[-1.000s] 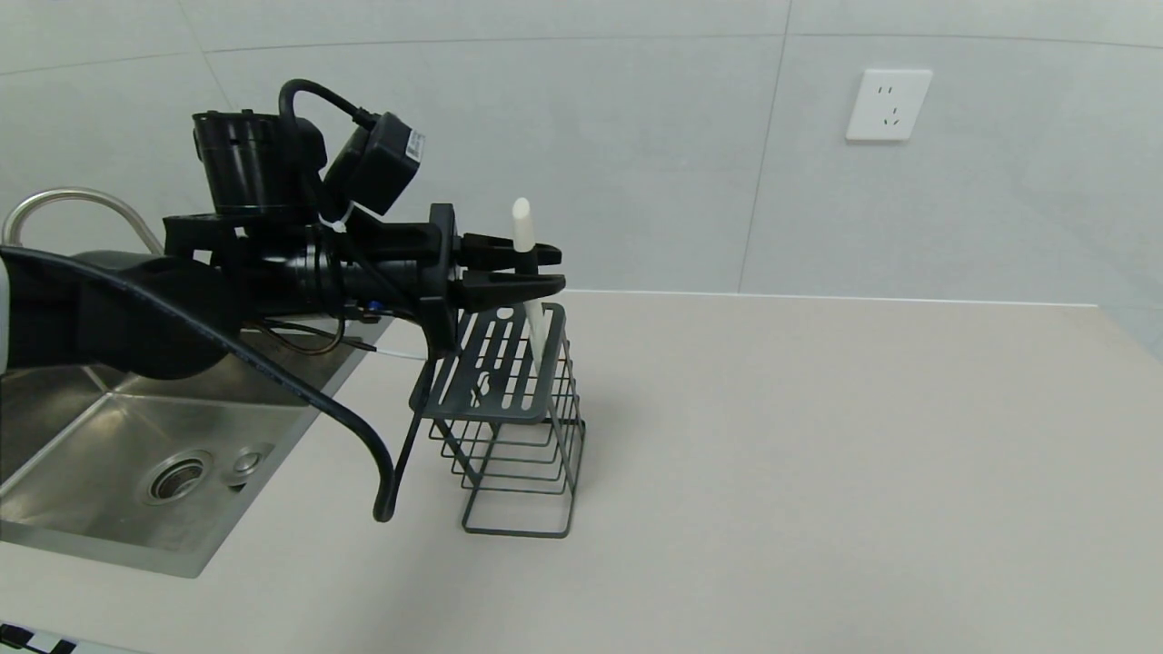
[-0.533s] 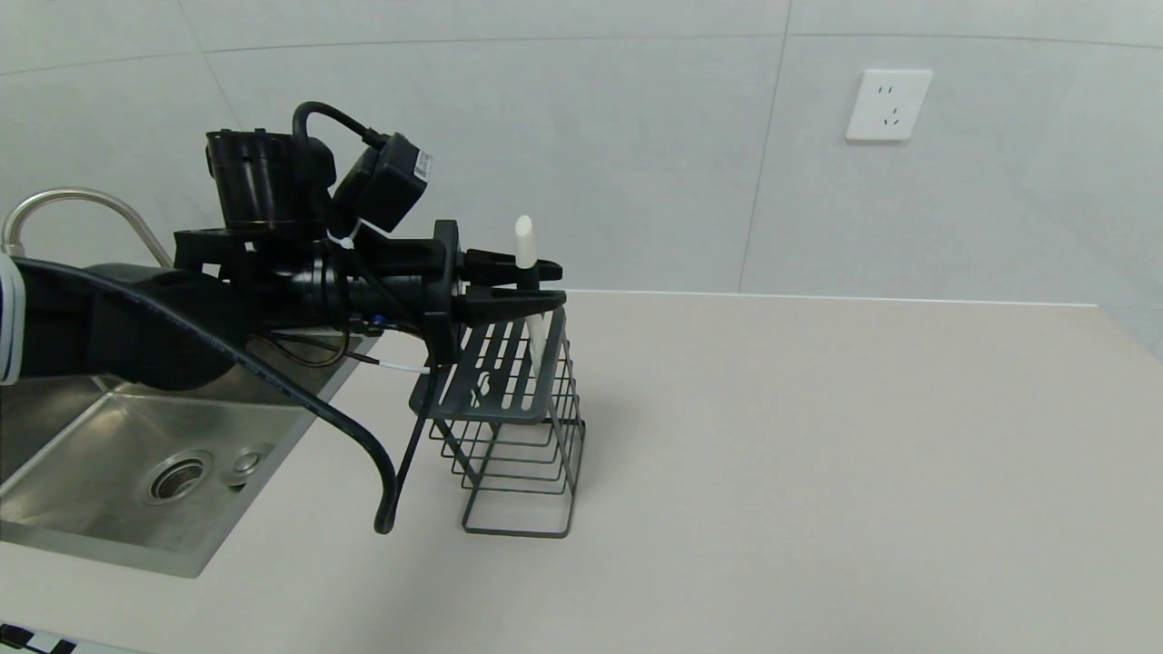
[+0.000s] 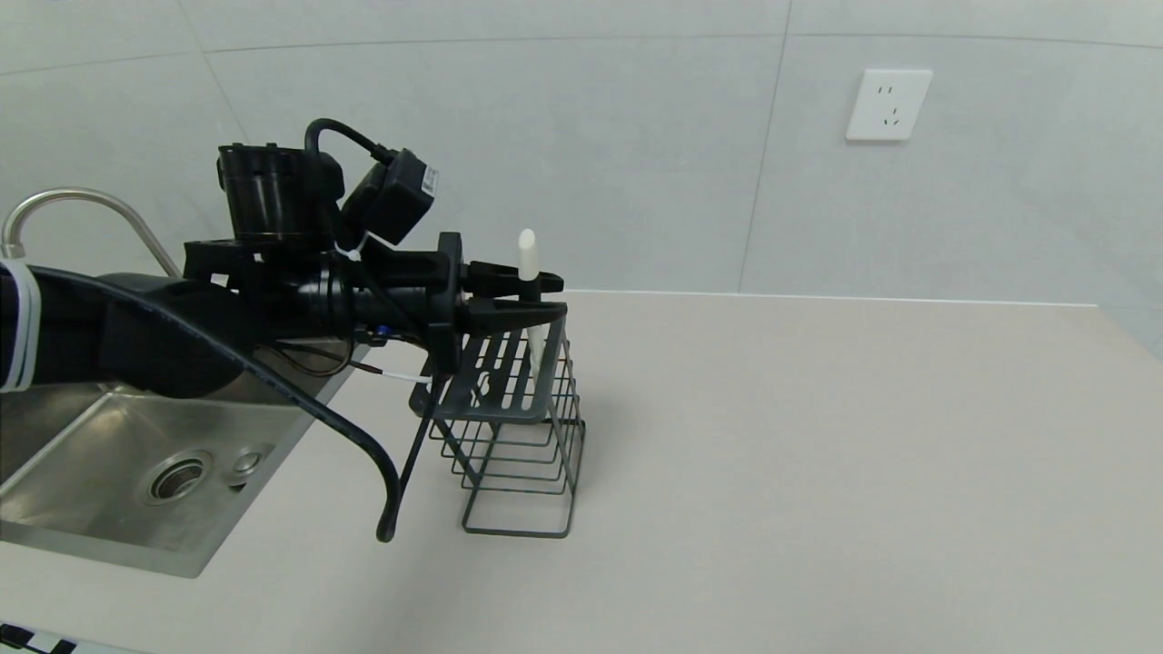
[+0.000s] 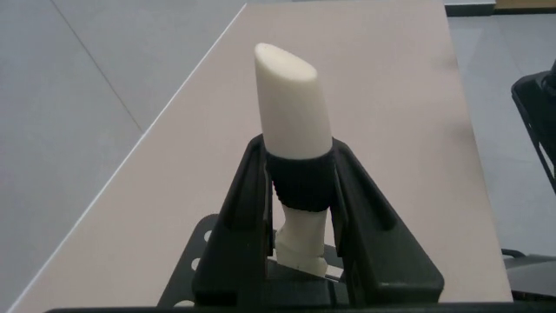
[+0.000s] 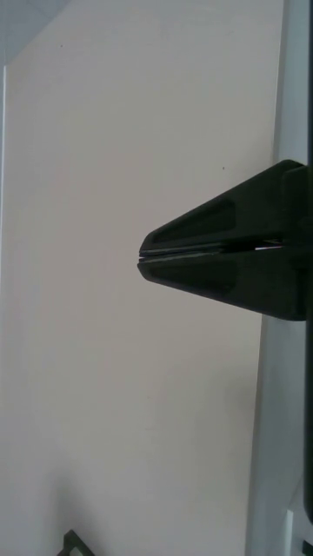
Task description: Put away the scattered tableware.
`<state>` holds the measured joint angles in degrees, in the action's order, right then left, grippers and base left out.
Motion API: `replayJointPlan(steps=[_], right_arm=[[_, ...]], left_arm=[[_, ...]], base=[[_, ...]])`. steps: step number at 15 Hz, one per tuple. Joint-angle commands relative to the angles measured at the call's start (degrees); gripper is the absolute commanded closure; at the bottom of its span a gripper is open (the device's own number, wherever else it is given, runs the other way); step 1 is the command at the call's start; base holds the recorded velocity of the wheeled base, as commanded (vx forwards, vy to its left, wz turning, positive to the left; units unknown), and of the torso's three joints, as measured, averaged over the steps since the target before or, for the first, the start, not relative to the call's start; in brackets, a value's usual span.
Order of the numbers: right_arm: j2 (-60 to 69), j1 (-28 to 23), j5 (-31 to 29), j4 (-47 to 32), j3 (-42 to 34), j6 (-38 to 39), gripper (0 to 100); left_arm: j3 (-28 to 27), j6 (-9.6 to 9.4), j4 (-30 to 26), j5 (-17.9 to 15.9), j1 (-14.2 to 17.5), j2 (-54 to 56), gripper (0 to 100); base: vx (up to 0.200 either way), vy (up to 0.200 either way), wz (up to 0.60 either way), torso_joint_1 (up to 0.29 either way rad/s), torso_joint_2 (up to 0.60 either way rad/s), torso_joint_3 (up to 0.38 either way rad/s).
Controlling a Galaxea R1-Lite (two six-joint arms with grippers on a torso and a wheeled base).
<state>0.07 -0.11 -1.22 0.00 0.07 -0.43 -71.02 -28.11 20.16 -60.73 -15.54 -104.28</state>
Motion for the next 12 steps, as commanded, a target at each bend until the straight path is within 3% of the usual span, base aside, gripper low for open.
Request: replayJointPlan(steps=[1,10,11,12], right_arm=[[-0.07,0.02,-0.01,-0.09,0.01,-0.01,100],[-0.07,0.02,-0.01,0.00,-0.07,-0.01,100],[-0.07,0.02,-0.01,0.00,-0.07,-0.01,100],[-0.07,0.02,-0.01,0.00,-0.07,-0.01,100]], left_arm=[[0.18,-0.01,0.14,0.09,-0.01,-0.22,100],[3.08,-1.07,0.14,0.88,0.16,-0.84,100],[3.26,-1.07,0.14,0.97,0.16,-0.75,0],[3.35,-1.16,0.14,1.06,0.16,-0.75,0]], base=[[0.000,0.000,0.00,0.000,0.00,0.000],[0.000,0.000,0.00,0.000,0.00,0.000],[0.000,0.000,0.00,0.000,0.00,0.000],[0.000,0.000,0.00,0.000,0.00,0.000]])
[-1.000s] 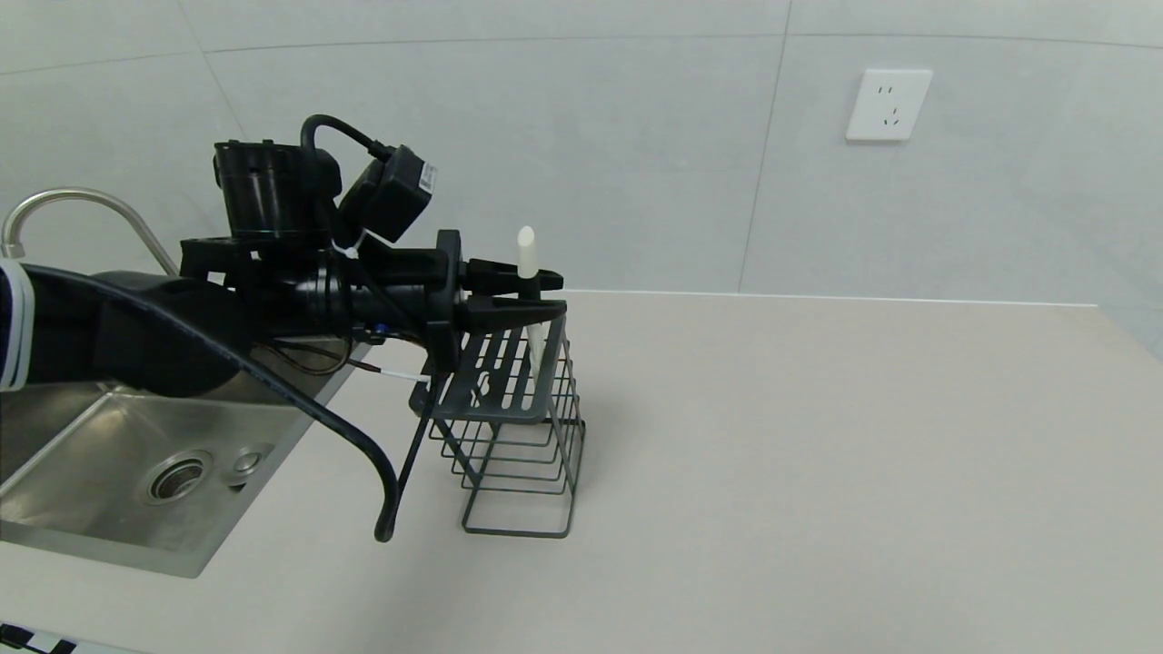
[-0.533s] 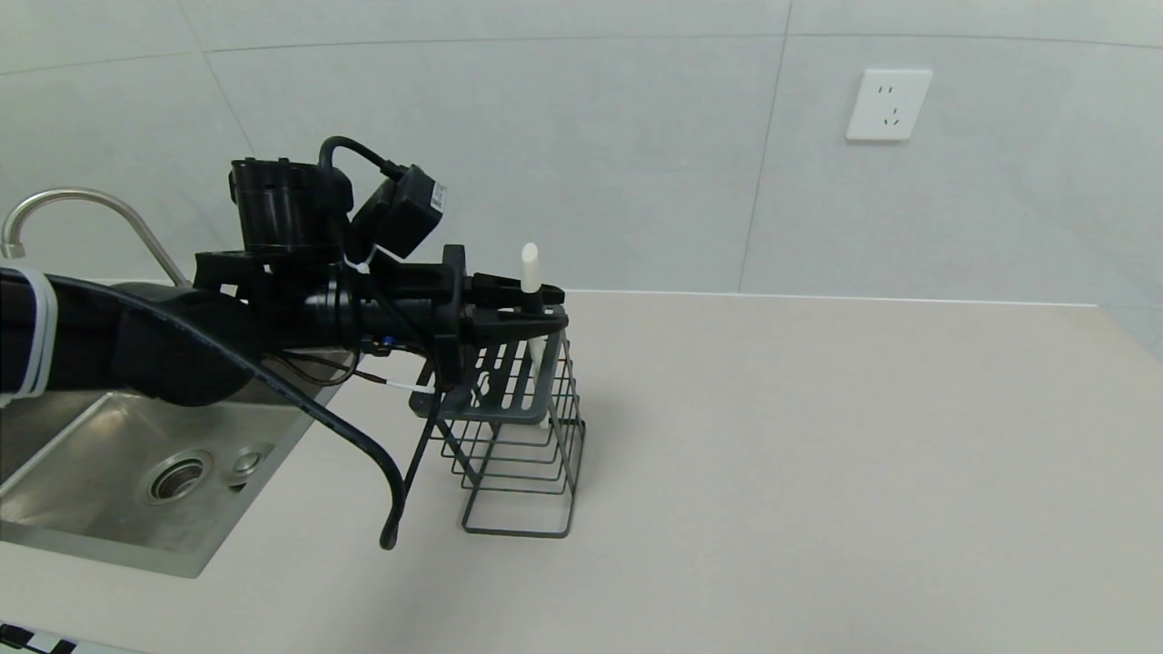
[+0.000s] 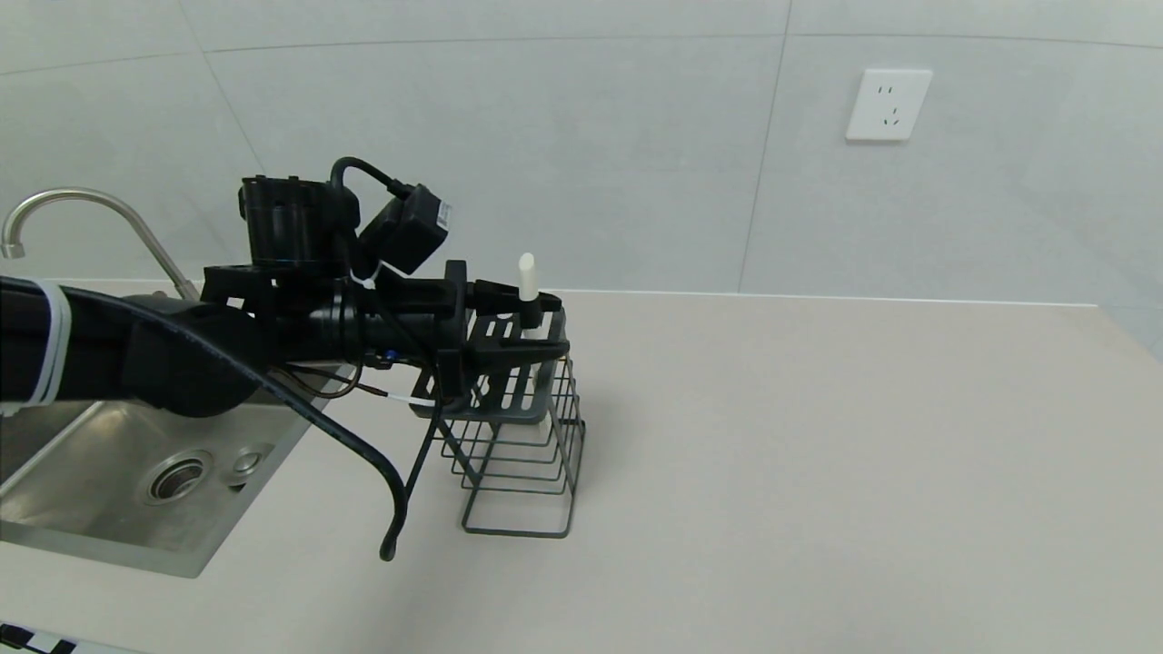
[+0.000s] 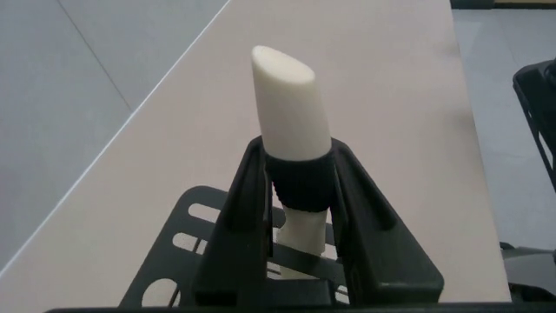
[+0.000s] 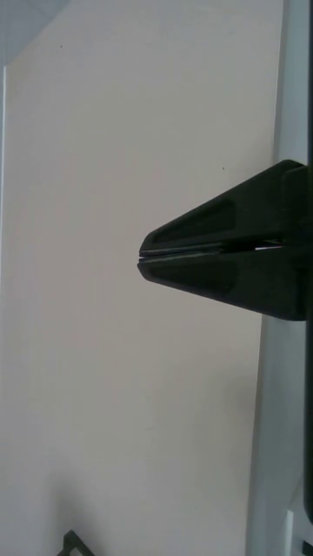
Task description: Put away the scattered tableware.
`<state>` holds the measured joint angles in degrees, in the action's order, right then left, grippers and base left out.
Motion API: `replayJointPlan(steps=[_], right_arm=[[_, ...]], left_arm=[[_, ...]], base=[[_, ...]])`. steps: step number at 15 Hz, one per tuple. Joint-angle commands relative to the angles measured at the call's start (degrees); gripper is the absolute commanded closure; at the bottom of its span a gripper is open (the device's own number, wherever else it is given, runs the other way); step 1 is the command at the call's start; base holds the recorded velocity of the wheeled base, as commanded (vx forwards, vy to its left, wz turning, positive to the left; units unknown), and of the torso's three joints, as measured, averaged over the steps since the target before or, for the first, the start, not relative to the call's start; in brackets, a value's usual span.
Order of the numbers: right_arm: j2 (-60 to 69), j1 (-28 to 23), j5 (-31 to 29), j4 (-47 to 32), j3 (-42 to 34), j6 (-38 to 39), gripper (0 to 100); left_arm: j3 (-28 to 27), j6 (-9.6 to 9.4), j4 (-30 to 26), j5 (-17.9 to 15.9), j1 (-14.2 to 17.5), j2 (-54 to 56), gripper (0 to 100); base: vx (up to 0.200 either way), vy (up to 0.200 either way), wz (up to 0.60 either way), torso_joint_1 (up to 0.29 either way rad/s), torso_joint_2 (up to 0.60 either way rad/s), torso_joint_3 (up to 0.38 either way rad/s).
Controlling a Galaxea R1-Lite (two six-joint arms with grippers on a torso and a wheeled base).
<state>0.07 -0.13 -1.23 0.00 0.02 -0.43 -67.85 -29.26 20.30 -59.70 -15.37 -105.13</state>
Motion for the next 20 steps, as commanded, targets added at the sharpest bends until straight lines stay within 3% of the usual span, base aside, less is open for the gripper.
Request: replayJointPlan(steps=[1,6,7,8,10,11,12,14,15,16,17,18,19,20], right_arm=[[-0.07,-0.04,0.00,0.00,-0.02,-0.01,100],[-0.07,-0.04,0.00,0.00,-0.02,0.08,100],[-0.07,0.05,0.00,0.00,0.06,0.08,100],[-0.07,-0.04,0.00,0.00,0.06,0.16,100],[-0.07,-0.04,0.00,0.00,0.06,0.25,100],[-0.07,-0.04,0.00,0.00,-0.02,0.25,100],[-0.07,-0.04,0.00,0.00,0.06,0.25,100],[-0.07,-0.04,0.00,0.00,0.06,0.25,100],[-0.07,-0.04,0.00,0.00,0.06,0.25,100],[-0.07,0.05,0.00,0.00,-0.02,0.25,100],[-0.07,0.05,0.00,0.00,-0.02,0.16,100],[-0.07,-0.04,0.00,-0.09,-0.02,0.08,100],[-0.07,-0.04,0.00,0.00,0.06,0.08,100],[-0.07,0.05,0.09,0.00,0.06,0.08,100]], left_arm=[[0.26,-0.01,0.01,0.02,-0.01,0.19,0],[2.99,-1.86,0.18,1.34,0.61,3.35,0],[3.69,-3.79,1.15,3.18,2.19,5.55,0],[5.54,-4.58,2.20,3.97,3.42,8.63,0],[9.85,-4.76,4.22,4.24,6.06,14.34,0],[16.52,-6.07,7.74,4.24,9.66,22.16,0],[21.71,-8.27,10.20,4.15,11.07,28.49,0],[30.32,-8.98,11.34,3.80,11.15,39.92,0],[38.23,-8.89,10.64,3.71,10.19,52.49,0],[40.26,-8.80,9.94,3.62,9.84,56.26,0],[44.12,-7.83,6.69,3.62,9.66,64.88,0],[47.81,-4.67,-2.98,3.80,9.66,77.97,0],[48.08,-4.14,-8.96,4.15,9.66,83.33,0],[48.43,-3.53,-19.42,4.77,9.84,91.07,0]], base=[[0.000,0.000,0.00,0.000,0.00,0.000],[0.000,0.000,0.00,0.000,0.00,0.000],[0.000,0.000,0.00,0.000,0.00,0.000],[0.000,0.000,0.00,0.000,0.00,0.000],[0.000,0.000,0.00,0.000,0.00,0.000],[0.000,0.000,0.00,0.000,0.00,0.000],[0.000,0.000,0.00,0.000,0.00,0.000],[0.000,0.000,0.00,0.000,0.00,0.000],[0.000,0.000,0.00,0.000,0.00,0.000],[0.000,0.000,0.00,0.000,0.00,0.000],[0.000,0.000,0.00,0.000,0.00,0.000],[0.000,0.000,0.00,0.000,0.00,0.000],[0.000,0.000,0.00,0.000,0.00,0.000],[0.000,0.000,0.00,0.000,0.00,0.000]])
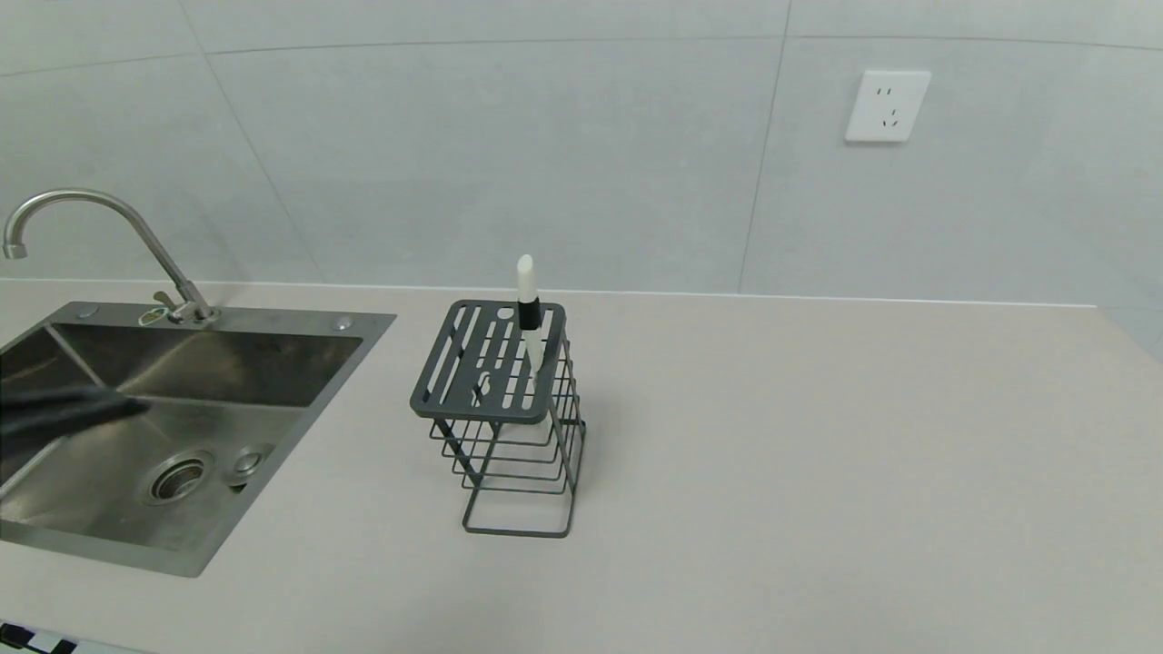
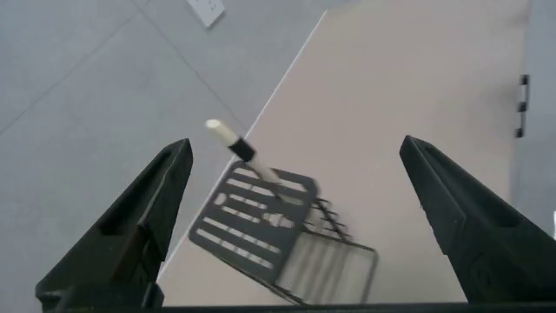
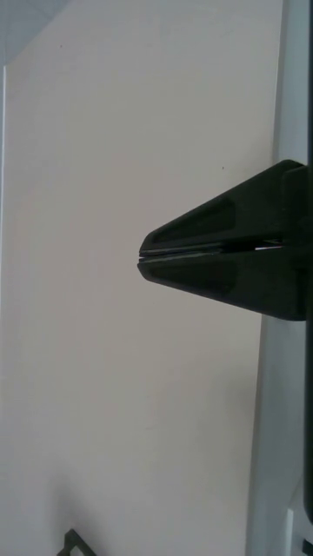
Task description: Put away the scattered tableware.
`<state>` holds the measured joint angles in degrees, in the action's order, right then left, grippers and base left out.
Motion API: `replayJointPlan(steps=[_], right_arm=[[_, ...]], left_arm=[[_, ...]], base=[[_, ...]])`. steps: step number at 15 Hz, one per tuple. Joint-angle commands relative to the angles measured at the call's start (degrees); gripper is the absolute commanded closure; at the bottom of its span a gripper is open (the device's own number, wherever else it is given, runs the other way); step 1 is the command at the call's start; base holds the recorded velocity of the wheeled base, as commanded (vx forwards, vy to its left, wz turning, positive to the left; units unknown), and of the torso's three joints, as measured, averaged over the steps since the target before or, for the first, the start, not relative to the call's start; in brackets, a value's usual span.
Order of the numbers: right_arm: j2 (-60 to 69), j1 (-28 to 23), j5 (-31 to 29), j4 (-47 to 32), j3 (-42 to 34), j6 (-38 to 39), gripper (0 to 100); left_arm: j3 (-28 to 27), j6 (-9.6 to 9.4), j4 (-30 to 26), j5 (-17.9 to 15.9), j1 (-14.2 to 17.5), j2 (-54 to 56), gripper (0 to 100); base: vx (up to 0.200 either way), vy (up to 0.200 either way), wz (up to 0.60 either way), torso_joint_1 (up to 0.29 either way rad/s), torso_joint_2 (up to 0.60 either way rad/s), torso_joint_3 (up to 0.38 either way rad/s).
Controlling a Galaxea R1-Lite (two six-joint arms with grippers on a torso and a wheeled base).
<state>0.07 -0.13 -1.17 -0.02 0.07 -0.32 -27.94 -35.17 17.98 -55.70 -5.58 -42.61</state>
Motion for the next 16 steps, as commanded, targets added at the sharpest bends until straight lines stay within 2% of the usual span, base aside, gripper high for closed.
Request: replayJointPlan(steps=[1,2,3,4,5,6,7,8,9,10,11,12,16], right_arm=[[-0.07,-0.04,0.03,0.02,-0.07,-0.03,100],[-0.07,0.05,0.12,-0.06,0.01,-0.03,100],[-0.07,-0.04,0.20,-0.06,0.01,-0.03,100],[-0.07,-0.04,0.20,-0.06,0.01,-0.03,100],[-0.07,0.05,0.20,0.02,0.01,-0.03,100],[-0.07,-0.04,0.20,0.02,0.01,0.05,100],[-0.07,0.05,0.20,0.02,-0.07,0.05,100],[-0.07,-0.04,0.20,0.02,0.01,-0.03,100],[-0.07,0.05,0.20,0.02,0.01,0.05,100],[-0.07,0.05,0.56,0.02,0.01,-0.12,100],[-0.07,0.05,0.56,0.02,0.01,-0.12,100],[-0.07,0.05,1.87,0.02,-0.07,-0.12,100],[-0.07,0.05,1.96,0.02,-0.07,-0.12,100]], left_arm=[[8.78,5.29,-24.84,1.38,-0.04,34.52,0],[9.57,8.63,-29.14,1.38,0.05,37.68,0],[11.07,9.77,-28.09,1.65,-0.04,37.16,0],[14.67,13.11,-25.28,3.84,0.05,37.24,0],[16.43,14.69,-23.78,6.13,0.05,37.16,0],[22.84,19.44,-18.16,16.76,0.31,37.24,0],[26.71,22.07,-15.17,24.76,0.40,37.16,0],[27.94,23.66,-15.08,33.90,1.98,37.68,0],[27.50,25.24,-16.57,41.11,4.88,41.02,0],[27.68,25.59,-16.31,44.36,5.93,42.61,0],[27.68,25.59,-16.31,44.36,5.93,42.61,0],[27.94,25.85,-15.70,52.27,5.93,42.61,0],[27.94,27.26,-15.61,53.33,5.93,42.61,0]], base=[[0.000,0.000,0.00,0.000,0.00,0.000],[0.000,0.000,0.00,0.000,0.00,0.000],[0.000,0.000,0.00,0.000,0.00,0.000],[0.000,0.000,0.00,0.000,0.00,0.000],[0.000,0.000,0.00,0.000,0.00,0.000],[0.000,0.000,0.00,0.000,0.00,0.000],[0.000,0.000,0.00,0.000,0.00,0.000],[0.000,0.000,0.00,0.000,0.00,0.000],[0.000,0.000,0.00,0.000,0.00,0.000],[0.000,0.000,0.00,0.000,0.00,0.000],[0.000,0.000,0.00,0.000,0.00,0.000],[0.000,0.000,0.00,0.000,0.00,0.000],[0.000,0.000,0.00,0.000,0.00,0.000]])
